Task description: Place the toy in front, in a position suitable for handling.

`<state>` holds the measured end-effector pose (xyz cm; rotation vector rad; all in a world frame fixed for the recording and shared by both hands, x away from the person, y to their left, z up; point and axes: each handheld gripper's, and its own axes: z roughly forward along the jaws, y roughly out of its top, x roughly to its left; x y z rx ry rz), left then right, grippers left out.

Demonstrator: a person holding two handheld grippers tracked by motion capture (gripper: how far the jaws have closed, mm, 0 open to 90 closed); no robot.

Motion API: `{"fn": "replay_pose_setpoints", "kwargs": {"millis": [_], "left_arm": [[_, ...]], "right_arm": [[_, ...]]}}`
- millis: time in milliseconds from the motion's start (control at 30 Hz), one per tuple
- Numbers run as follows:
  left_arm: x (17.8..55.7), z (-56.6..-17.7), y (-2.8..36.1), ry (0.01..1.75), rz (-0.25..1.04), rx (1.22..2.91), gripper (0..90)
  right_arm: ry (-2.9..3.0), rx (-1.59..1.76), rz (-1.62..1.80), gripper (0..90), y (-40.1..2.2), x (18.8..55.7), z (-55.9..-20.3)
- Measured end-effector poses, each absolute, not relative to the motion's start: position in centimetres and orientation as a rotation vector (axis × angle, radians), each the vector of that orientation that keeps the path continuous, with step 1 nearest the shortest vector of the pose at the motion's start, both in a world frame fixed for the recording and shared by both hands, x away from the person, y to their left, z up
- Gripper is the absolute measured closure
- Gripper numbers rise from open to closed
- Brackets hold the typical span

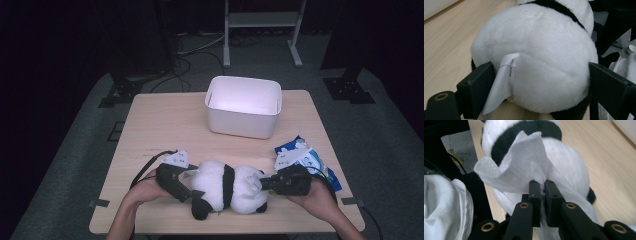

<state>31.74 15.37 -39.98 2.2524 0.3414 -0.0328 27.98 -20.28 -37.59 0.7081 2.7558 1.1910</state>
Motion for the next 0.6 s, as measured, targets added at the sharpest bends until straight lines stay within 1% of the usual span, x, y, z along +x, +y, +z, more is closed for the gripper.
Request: {"fn": "replay_pose_setpoints", "kwargs": {"millis": [267,433,600], "left_arm": [[31.8,-40.1,15.5,0.35,-0.042,2.246,9.8],[31.8,-40.1,15.5,0.345,-0.043,2.251,9.8],[31.8,-40.1,15.5,0.343,-0.048,2.25,9.8]], "right_arm": [[2.729,0.822,1.198,83.9,-23.0,27.7,-39.4],[2.703,0.923,1.175,83.9,-24.5,29.2,-40.3],[2.709,0.933,1.161,83.9,-23.9,30.8,-40.3]]}}
